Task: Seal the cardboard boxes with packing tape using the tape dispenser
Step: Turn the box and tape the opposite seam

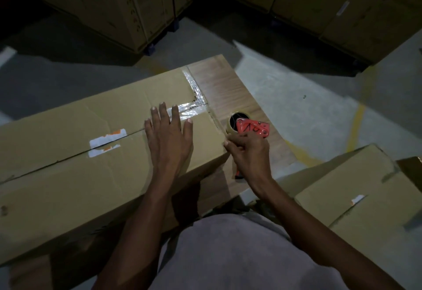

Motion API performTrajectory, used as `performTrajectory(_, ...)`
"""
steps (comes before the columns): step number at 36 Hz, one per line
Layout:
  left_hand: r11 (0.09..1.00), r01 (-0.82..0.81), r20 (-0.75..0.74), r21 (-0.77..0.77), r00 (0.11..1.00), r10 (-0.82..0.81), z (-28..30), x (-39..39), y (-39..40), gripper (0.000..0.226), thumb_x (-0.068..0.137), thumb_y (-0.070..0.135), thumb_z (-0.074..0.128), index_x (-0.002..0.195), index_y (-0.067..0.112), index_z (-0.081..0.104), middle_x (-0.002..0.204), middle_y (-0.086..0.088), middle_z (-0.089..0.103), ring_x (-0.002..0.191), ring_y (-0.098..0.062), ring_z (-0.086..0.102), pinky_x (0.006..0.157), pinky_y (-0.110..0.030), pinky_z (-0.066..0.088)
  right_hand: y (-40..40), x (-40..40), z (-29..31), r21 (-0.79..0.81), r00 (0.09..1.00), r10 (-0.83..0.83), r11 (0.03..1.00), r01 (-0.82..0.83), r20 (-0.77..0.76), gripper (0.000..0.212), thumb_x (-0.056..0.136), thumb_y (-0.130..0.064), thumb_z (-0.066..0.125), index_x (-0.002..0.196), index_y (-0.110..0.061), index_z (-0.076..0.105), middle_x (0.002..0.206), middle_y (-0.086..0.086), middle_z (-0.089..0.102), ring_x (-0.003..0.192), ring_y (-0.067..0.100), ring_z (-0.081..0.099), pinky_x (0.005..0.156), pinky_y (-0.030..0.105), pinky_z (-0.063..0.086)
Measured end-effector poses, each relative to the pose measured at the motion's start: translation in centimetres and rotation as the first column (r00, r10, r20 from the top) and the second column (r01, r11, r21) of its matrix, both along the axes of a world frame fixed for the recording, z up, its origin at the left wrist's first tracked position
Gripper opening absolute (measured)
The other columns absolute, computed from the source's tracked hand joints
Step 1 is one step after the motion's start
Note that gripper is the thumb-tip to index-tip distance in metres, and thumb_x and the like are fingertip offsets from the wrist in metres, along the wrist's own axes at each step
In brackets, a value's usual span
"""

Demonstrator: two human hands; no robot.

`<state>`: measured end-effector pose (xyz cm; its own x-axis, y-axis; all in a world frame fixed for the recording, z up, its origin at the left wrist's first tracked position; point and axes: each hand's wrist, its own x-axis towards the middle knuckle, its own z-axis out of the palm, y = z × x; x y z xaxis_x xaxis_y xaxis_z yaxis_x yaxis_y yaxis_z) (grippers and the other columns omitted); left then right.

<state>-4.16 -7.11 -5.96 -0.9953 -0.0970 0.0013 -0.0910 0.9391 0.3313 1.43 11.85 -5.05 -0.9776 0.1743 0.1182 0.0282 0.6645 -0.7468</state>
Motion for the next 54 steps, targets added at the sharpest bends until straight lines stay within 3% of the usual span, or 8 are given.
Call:
performTrajectory(7, 1.000, -0.011, -0.022, 0.013, 1.000, 0.011, -0.1, -0.2, 0.2, 0.060, 0.107, 0.049, 0.030, 0.159, 0.020, 0.032, 0.168, -0.010, 0.019, 0.156, -0.029, 0.008, 0.126, -0.049, 0.005, 1.4, 0.0, 0.4, -0.199, 0.983, -0.185, 0.963, 0.179, -0.011, 0.020, 0.092, -0.013, 0.080, 0.112, -0.013, 0.081, 0.094, -0.018, 0.072, 0.090, -0.012, 0.068, 0.085, 0.010, 0.053)
performTrajectory(14, 0.999, -0.028, -0.023, 0.022, 0.999, 0.029, -0.5, -0.2, 0.2, 0.059, 0.106, 0.049, 0.034, 0.158, 0.020, 0.034, 0.168, -0.010, 0.020, 0.156, -0.028, 0.009, 0.126, -0.048, 0.006, 1.1, -0.2, -0.1, -0.078, 0.975, 0.122, 0.991, -0.109, 0.187, 0.056, 0.104, -0.023, 0.066, 0.052, -0.033, 0.048, 0.041, -0.012, 0.042, 0.043, 0.002, 0.046, 0.050, 0.021, 0.031)
performTrajectory(22, 0.999, -0.040, -0.007, -0.021, 0.999, 0.039, -1.1, -0.2, 0.5, 0.061, 0.107, 0.050, 0.026, 0.161, 0.019, 0.026, 0.169, -0.010, 0.014, 0.157, -0.029, 0.005, 0.126, -0.048, 0.001, -0.1, 0.1, -0.4, 0.097, 0.990, 0.129, 0.986, -0.133, 0.048, 0.038, 0.107, -0.015, 0.058, 0.070, -0.015, 0.048, 0.060, 0.004, 0.047, 0.057, 0.025, 0.051, 0.057, 0.037, 0.034)
performTrajectory(29, 0.998, -0.034, 0.031, -0.059, 0.999, 0.036, -0.8, -0.4, 0.6, 0.064, 0.107, 0.051, 0.019, 0.163, 0.020, 0.017, 0.171, -0.010, 0.007, 0.157, -0.029, 0.000, 0.126, -0.047, -0.002, 0.2, 0.0, -1.3, -0.163, 0.988, 0.153, 0.976, -0.145, 0.038, 0.023, 0.108, -0.010, 0.055, 0.105, 0.002, 0.075, 0.092, 0.013, 0.074, 0.083, 0.031, 0.070, 0.073, 0.051, 0.057)
performTrajectory(35, 0.998, -0.038, 0.053, -0.041, 0.998, 0.040, -0.1, -0.4, 0.8, 0.063, 0.107, 0.050, 0.022, 0.163, 0.021, 0.018, 0.171, -0.007, 0.005, 0.157, -0.026, -0.003, 0.126, -0.046, -0.005, 0.9, -1.0, -0.8, -0.603, 0.954, 0.128, 0.795, 0.065, 0.271, 0.055, 0.100, -0.005, 0.068, 0.151, -0.008, 0.049, 0.139, 0.011, 0.063, 0.127, 0.015, 0.062, 0.108, 0.033, 0.051)
performTrajectory(39, 0.999, -0.039, 0.054, -0.021, 0.998, 0.040, 0.3, -0.2, 0.7, 0.061, 0.108, 0.049, 0.024, 0.163, 0.021, 0.020, 0.171, -0.007, 0.006, 0.157, -0.026, -0.002, 0.127, -0.045, -0.004, 2.0, -0.9, -1.2, -0.432, 0.935, 0.189, 0.901, -0.044, 0.299, 0.011, 0.102, -0.021, 0.068, 0.095, -0.012, 0.070, 0.093, -0.004, 0.067, 0.091, 0.003, 0.061, 0.085, 0.022, 0.050)
performTrajectory(42, 0.999, -0.042, 0.033, -0.002, 0.999, 0.042, 0.4, -0.2, 0.7, 0.061, 0.108, 0.048, 0.026, 0.162, 0.021, 0.023, 0.171, -0.008, 0.009, 0.157, -0.026, 0.000, 0.127, -0.046, -0.002, 2.0, -0.3, -1.1, -0.211, 0.918, 0.259, 0.956, -0.201, 0.300, 0.038, 0.109, -0.030, 0.054, 0.072, -0.029, 0.046, 0.060, -0.014, 0.043, 0.058, 0.004, 0.047, 0.058, 0.026, 0.035)
performTrajectory(54, 0.996, -0.007, 0.066, -0.094, 0.998, 0.013, -0.6, -0.2, 0.7, 0.062, 0.108, 0.047, 0.020, 0.163, 0.017, 0.014, 0.171, -0.012, 0.002, 0.157, -0.031, -0.003, 0.126, -0.049, -0.004, -0.1, -0.6, -0.6, 0.435, 0.941, 0.245, 0.839, -0.327, 0.234, 0.035, 0.110, -0.012, 0.038, 0.092, -0.001, 0.066, 0.088, 0.022, 0.067, 0.079, 0.041, 0.066, 0.066, 0.043, 0.047)
